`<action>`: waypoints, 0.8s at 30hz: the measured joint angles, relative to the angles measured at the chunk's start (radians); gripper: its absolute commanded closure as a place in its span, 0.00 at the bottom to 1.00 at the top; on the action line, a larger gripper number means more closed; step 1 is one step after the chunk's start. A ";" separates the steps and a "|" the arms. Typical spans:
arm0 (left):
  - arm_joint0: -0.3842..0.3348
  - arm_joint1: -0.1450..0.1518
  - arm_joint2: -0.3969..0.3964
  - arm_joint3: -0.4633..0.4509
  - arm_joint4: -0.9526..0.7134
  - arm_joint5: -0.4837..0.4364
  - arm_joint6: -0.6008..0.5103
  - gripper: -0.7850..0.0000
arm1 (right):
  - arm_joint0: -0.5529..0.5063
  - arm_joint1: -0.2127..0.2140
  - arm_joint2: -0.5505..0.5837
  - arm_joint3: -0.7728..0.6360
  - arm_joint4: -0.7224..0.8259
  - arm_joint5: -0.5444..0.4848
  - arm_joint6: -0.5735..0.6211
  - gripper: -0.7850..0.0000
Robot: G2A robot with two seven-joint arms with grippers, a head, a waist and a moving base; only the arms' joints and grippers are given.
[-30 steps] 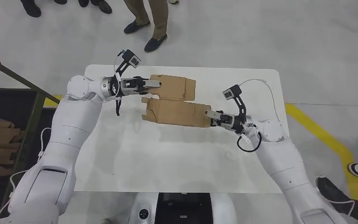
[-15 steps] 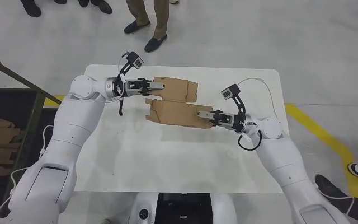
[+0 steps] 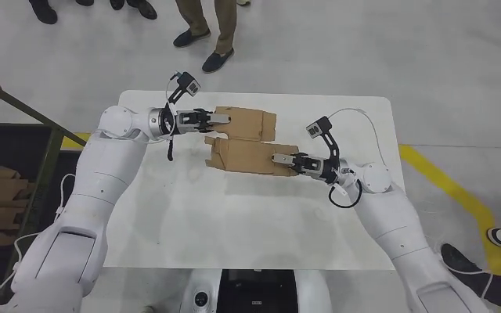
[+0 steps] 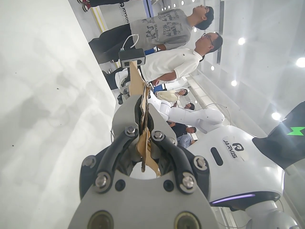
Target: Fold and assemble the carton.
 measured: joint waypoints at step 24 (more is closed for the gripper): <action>0.022 0.012 -0.034 -0.003 -0.070 -0.005 0.005 0.00 | 0.004 0.005 0.017 0.025 -0.033 0.006 -0.032 1.00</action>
